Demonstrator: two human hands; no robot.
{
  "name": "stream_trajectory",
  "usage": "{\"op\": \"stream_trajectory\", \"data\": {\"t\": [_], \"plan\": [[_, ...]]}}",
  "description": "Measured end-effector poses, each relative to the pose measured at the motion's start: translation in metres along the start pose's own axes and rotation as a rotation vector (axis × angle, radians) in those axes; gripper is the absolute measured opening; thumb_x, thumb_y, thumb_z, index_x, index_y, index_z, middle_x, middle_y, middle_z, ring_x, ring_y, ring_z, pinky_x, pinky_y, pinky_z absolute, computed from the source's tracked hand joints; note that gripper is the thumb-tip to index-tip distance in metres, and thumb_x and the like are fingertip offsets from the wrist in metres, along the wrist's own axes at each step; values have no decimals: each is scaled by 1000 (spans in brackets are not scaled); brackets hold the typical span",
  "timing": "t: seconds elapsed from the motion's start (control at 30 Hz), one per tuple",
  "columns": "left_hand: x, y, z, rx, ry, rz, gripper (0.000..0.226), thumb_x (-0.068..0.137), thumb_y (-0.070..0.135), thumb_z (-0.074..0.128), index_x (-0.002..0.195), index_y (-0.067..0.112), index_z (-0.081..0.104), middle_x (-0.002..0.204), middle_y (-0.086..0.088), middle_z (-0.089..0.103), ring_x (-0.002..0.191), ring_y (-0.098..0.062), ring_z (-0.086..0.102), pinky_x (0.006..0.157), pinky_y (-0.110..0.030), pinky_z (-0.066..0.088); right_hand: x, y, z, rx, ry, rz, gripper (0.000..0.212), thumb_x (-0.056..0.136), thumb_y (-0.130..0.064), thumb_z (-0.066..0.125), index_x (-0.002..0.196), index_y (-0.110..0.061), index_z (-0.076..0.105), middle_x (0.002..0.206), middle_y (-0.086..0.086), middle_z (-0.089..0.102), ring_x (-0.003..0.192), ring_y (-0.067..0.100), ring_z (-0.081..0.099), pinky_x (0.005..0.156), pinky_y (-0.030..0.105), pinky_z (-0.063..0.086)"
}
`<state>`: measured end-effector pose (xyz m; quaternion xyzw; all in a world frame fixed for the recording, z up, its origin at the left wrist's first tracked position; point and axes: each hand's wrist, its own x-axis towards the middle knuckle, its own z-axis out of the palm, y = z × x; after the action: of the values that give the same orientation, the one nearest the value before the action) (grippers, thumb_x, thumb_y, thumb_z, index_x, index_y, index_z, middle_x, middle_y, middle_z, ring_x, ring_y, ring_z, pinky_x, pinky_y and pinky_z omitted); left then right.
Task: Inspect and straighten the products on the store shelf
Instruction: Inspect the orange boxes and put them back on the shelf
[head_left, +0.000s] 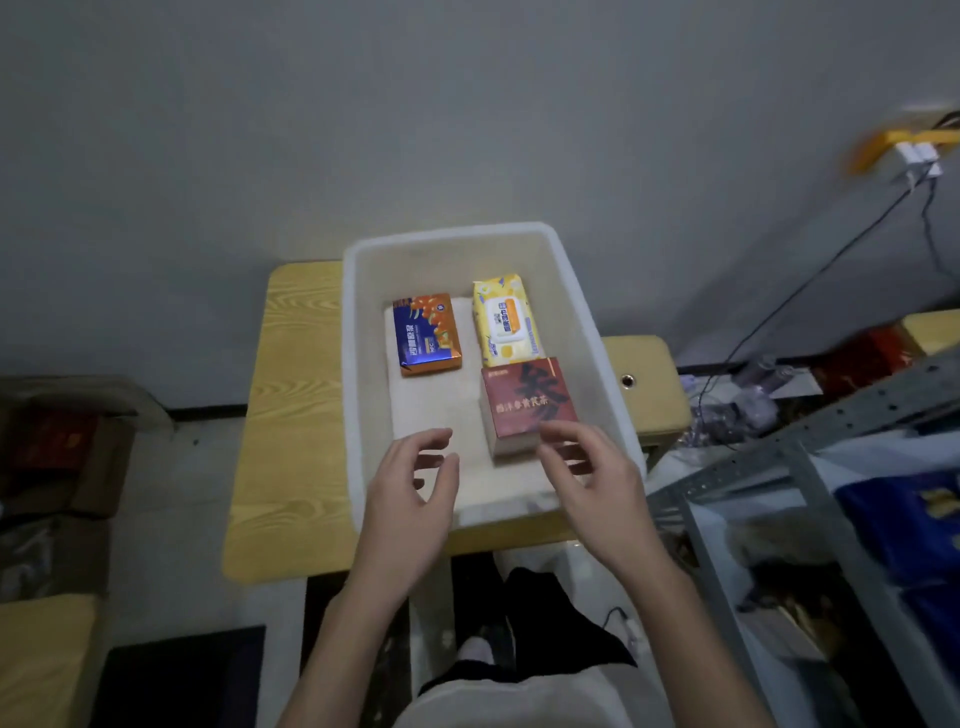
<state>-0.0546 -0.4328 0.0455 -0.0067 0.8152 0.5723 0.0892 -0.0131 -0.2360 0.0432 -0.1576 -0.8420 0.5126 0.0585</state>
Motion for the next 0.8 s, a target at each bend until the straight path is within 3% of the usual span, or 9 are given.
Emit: {"op": "stream_trajectory", "data": {"t": [0.17,0.4,0.53,0.8], "plan": [[-40,-12,-5,5,-99,14,21,100,20,61,117,31,66,119,17,65,105,4,61,78,-6,47,-66,2,-15,-36,43,48,22,99,-18,67,118,-29,69,113,-17,66,102,0,63,87,14,49],[-61,-10,22,82,-297,109,20,100,21,61,116,32,66,114,18,66,105,5,61,90,-22,51,-138,19,-43,-86,173,184,24,102,-27,63,125,-33,66,120,-26,60,112,-6,57,93,19,49],[-69,4,58,129,-488,180,19,100,21,61,117,28,66,114,14,65,104,3,61,86,-20,50,-181,37,-70,-79,352,278,24,102,-30,62,125,-35,65,119,-27,59,111,-5,57,94,22,51],[-143,42,173,252,-863,437,19,100,26,61,118,31,65,113,15,66,103,-2,63,82,-25,51,-328,74,-135,-7,853,450,26,99,-19,67,119,-36,66,119,-21,61,108,-13,57,89,4,43]]}}
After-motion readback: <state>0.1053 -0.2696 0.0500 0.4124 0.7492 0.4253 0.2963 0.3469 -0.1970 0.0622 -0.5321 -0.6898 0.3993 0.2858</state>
